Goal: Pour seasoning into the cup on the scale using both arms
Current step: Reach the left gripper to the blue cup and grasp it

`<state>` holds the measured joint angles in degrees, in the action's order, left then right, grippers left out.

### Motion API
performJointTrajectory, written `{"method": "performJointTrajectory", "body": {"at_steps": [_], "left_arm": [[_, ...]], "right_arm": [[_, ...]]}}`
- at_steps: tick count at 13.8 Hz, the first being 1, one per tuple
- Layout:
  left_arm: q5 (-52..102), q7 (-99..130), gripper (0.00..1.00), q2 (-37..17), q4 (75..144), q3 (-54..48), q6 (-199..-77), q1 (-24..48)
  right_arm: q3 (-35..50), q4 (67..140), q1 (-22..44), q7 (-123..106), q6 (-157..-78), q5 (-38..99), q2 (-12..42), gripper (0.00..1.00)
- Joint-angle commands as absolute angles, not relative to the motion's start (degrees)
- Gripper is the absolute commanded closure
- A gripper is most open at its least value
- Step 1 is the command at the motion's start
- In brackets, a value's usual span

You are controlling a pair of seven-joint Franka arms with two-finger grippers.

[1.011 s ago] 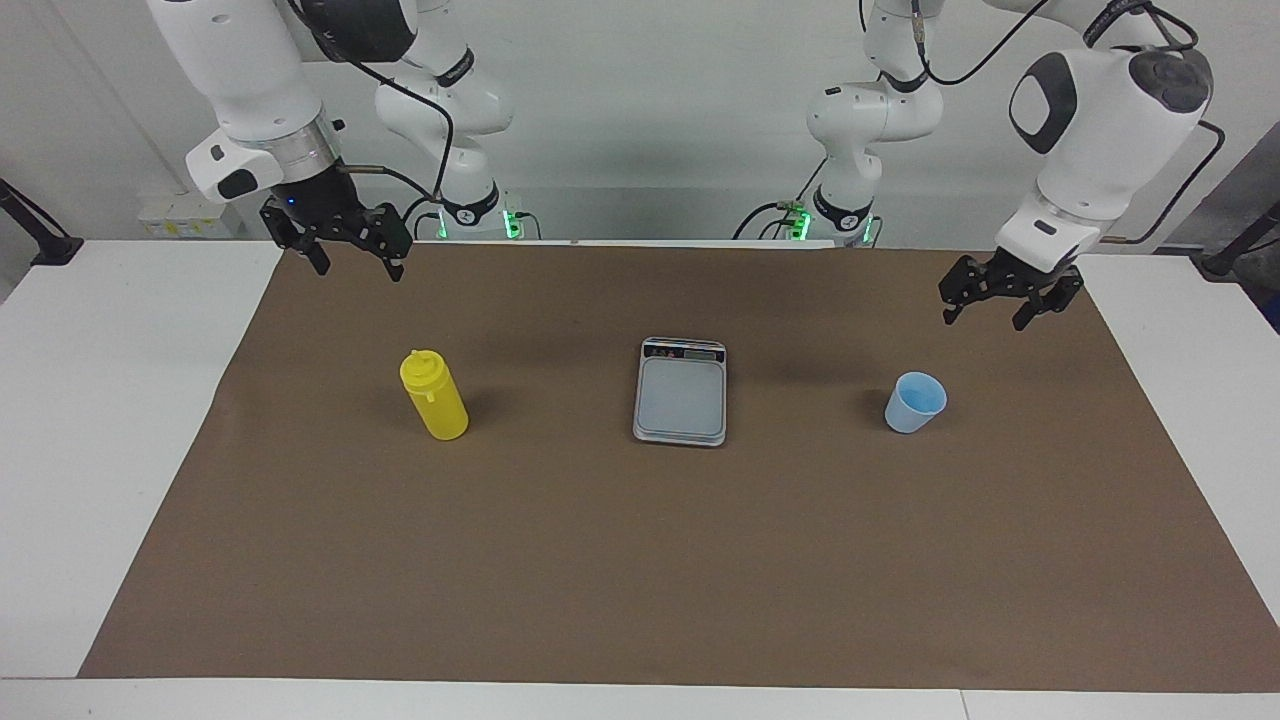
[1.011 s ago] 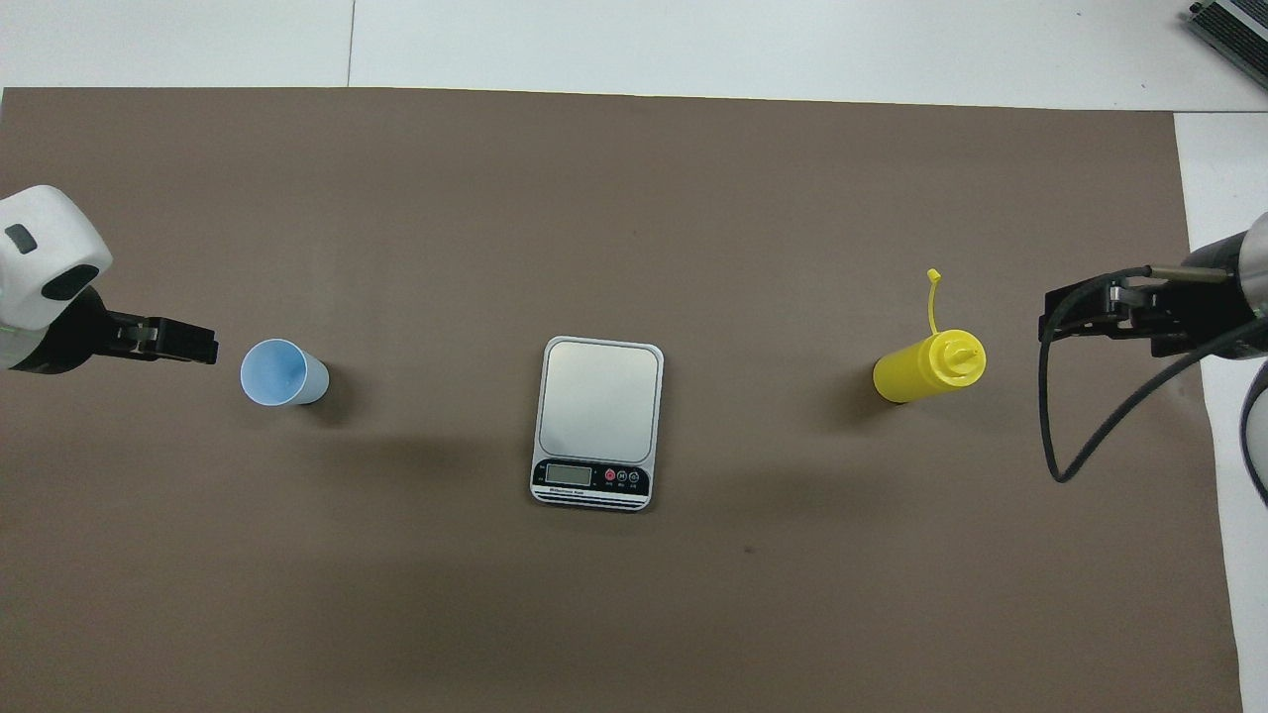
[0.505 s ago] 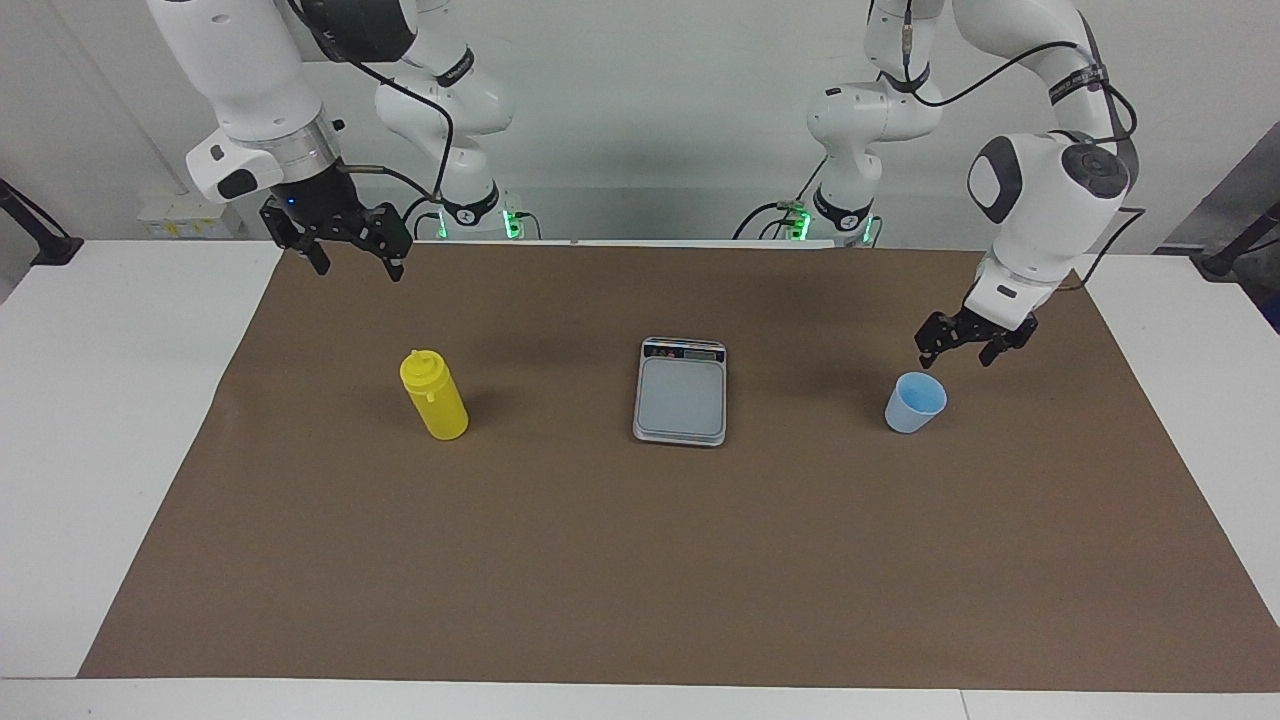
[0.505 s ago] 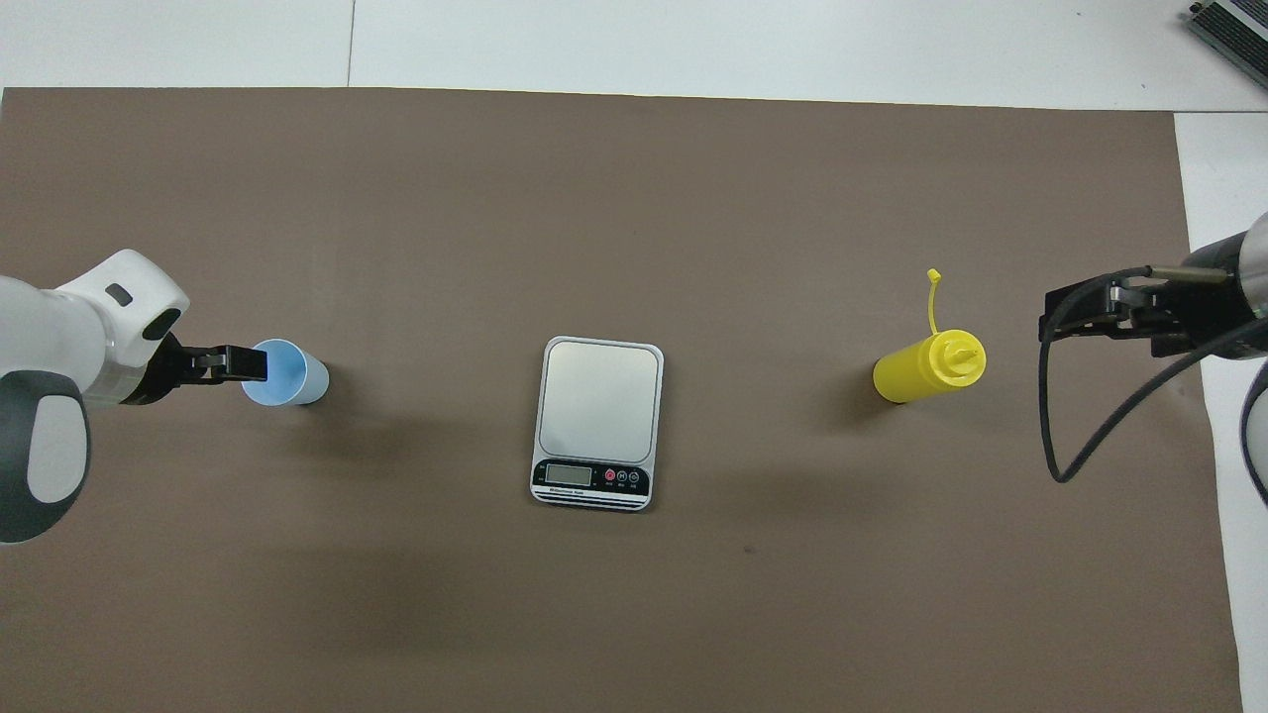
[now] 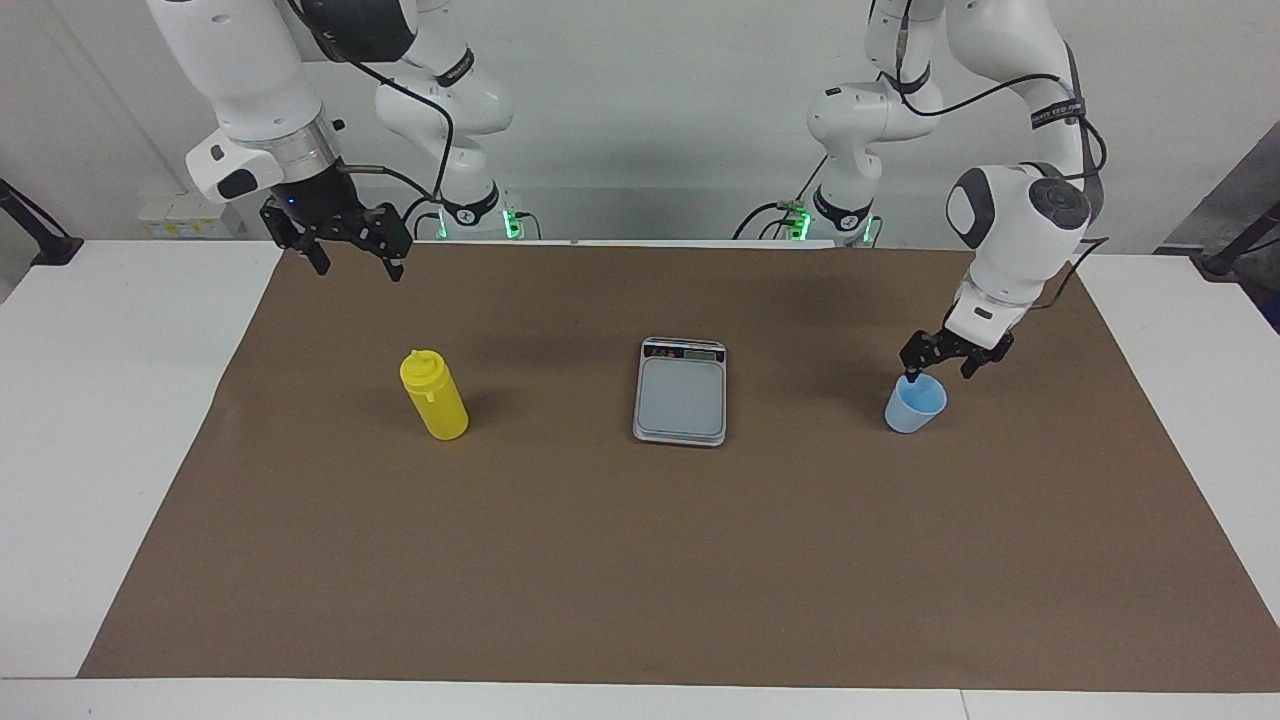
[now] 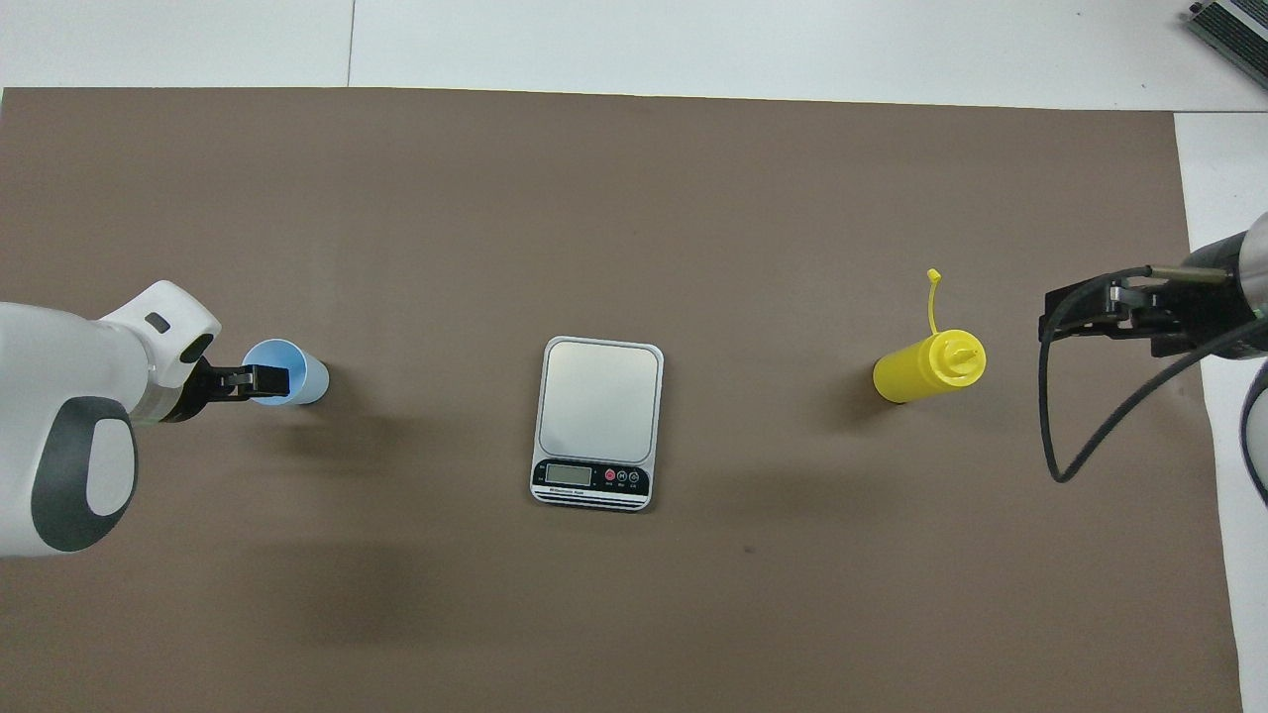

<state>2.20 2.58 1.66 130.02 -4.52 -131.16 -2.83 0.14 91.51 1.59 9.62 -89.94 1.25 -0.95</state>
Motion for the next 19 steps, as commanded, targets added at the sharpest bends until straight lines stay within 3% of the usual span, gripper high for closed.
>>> {"method": "performJointTrajectory", "body": {"at_steps": [1,8,9,11,13,14,17,19], "left_arm": [[2.72,2.9,0.0,1.15,130.96,-4.92,-133.85,-4.65],[2.72,6.49,0.0,-1.4,132.01,-5.01,-136.4,-3.78],[2.72,7.9,0.05,-2.02,132.19,-5.1,-137.97,-3.61],[2.72,8.88,0.4,-2.29,132.71,-5.1,-138.6,-3.25],[2.73,8.79,0.92,-2.29,132.8,-5.1,-138.43,-3.25],[2.72,8.35,1.0,-2.37,132.8,-5.1,-138.34,-3.16],[2.72,7.91,1.0,-2.55,131.14,-5.1,-135.72,-3.25],[2.72,7.21,1.0,-3.16,125.54,-5.1,-128.45,-3.16]], "right_arm": [[0.44,92.72,0.7,8.26,-89.74,2.29,-2.11,0.0],[0.53,92.72,0.7,8.26,-89.74,2.2,-2.11,0.0],[0.53,92.72,0.7,8.26,-89.74,2.28,-2.11,0.0],[0.53,92.72,0.7,8.26,-89.74,2.29,-2.11,0.0],[0.53,92.72,0.7,8.26,-89.74,2.29,-2.11,0.0],[0.53,92.72,0.7,8.26,-89.74,2.29,-2.11,0.0],[0.53,92.72,0.79,8.26,-89.74,2.29,-2.11,0.0],[0.53,92.72,0.7,8.26,-89.74,2.29,-2.11,0.0]]}}
